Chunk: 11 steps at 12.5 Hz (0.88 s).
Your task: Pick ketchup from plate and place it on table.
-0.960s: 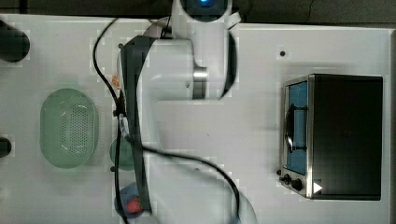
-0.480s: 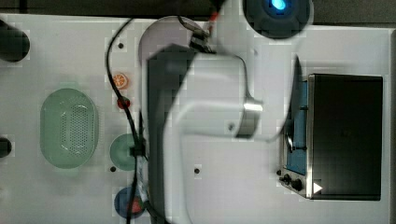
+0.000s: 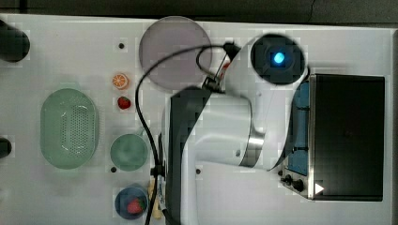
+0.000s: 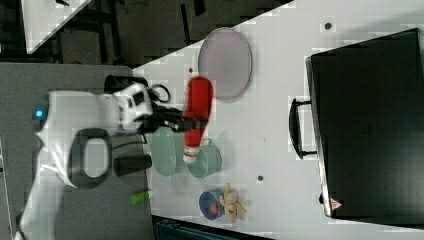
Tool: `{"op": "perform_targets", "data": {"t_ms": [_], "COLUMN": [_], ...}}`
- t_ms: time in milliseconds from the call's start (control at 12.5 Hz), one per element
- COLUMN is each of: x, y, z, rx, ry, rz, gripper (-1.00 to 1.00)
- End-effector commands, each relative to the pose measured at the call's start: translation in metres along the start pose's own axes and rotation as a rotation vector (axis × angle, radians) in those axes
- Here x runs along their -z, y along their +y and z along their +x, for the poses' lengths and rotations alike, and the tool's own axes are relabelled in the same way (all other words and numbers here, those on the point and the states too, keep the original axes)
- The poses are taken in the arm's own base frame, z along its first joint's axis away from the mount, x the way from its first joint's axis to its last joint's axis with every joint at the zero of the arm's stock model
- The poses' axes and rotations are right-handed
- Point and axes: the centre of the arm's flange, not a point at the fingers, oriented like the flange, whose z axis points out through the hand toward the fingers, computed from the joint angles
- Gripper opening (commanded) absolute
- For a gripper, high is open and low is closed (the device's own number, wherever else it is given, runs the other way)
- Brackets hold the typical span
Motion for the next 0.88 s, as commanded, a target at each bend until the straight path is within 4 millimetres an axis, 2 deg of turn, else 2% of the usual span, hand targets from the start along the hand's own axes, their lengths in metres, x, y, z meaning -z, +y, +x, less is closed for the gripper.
{"op": "perform_targets", "data": {"t_ms": [80,400,640,880], "x": [-0.01,-0.082,-0.137,-0.178], "y": [-0.011,-0.005,0.002,0.002], "z": [-0.023,-0.047,-0.062,-0.062], "rx": [-0.074,-0.028,-0.06,-0.056], "ry": [0.058,0.093,0.073,0.033], "rz": [0.025,-0.038,-0.07,-0.075], "gripper": [0.16,0.16,0.16,0.16]}}
